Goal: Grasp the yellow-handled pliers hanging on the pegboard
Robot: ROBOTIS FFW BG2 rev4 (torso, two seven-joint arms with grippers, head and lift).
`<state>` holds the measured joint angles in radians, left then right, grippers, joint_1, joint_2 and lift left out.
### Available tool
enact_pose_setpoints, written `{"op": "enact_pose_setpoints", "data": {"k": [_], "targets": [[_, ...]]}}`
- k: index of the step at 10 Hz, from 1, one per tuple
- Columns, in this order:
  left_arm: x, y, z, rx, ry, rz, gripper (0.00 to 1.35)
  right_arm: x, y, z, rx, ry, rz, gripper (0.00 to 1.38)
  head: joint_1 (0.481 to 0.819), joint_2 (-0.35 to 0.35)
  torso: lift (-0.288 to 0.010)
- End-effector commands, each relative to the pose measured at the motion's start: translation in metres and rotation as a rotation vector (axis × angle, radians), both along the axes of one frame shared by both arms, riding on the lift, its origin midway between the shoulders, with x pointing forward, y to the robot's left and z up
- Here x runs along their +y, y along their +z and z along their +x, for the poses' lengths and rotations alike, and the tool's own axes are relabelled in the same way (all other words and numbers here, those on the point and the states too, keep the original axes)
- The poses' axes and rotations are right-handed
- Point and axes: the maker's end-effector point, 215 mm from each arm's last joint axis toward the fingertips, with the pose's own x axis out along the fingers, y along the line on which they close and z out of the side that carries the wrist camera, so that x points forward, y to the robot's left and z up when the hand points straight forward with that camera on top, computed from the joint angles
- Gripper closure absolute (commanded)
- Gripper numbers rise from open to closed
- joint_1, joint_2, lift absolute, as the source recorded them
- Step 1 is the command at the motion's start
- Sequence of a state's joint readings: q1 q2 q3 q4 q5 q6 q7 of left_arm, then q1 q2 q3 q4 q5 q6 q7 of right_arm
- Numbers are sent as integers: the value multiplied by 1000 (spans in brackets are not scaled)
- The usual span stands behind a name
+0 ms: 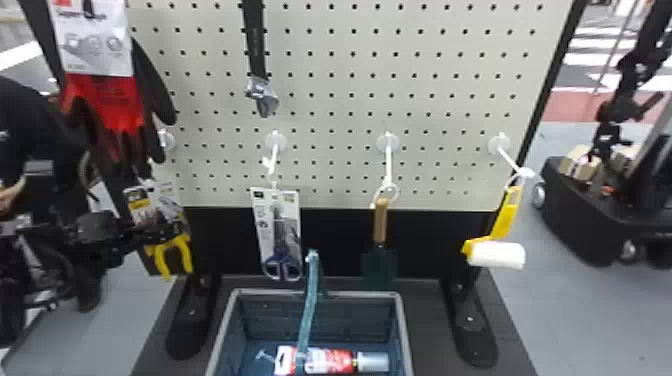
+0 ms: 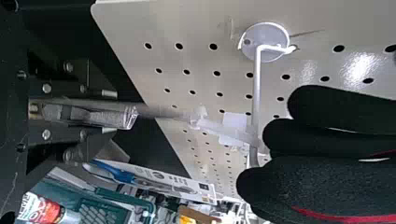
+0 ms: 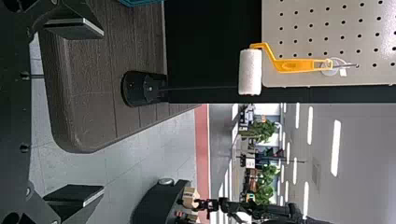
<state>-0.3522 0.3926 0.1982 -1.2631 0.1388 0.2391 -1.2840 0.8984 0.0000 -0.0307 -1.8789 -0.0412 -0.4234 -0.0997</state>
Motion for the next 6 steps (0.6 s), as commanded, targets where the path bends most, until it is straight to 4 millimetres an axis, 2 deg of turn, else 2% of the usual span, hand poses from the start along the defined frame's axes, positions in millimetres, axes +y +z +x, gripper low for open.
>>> {"op": "enact_pose_setpoints", "data": {"k": [1, 6], "targets": [[0, -7, -2, 24, -6, 16, 1217, 0, -1, -1, 2, -1, 1, 125, 549, 0, -100], [-7, -3, -1, 22, -22, 24, 1217, 0, -1, -1, 2, -1, 1, 125, 549, 0, -100]]}}
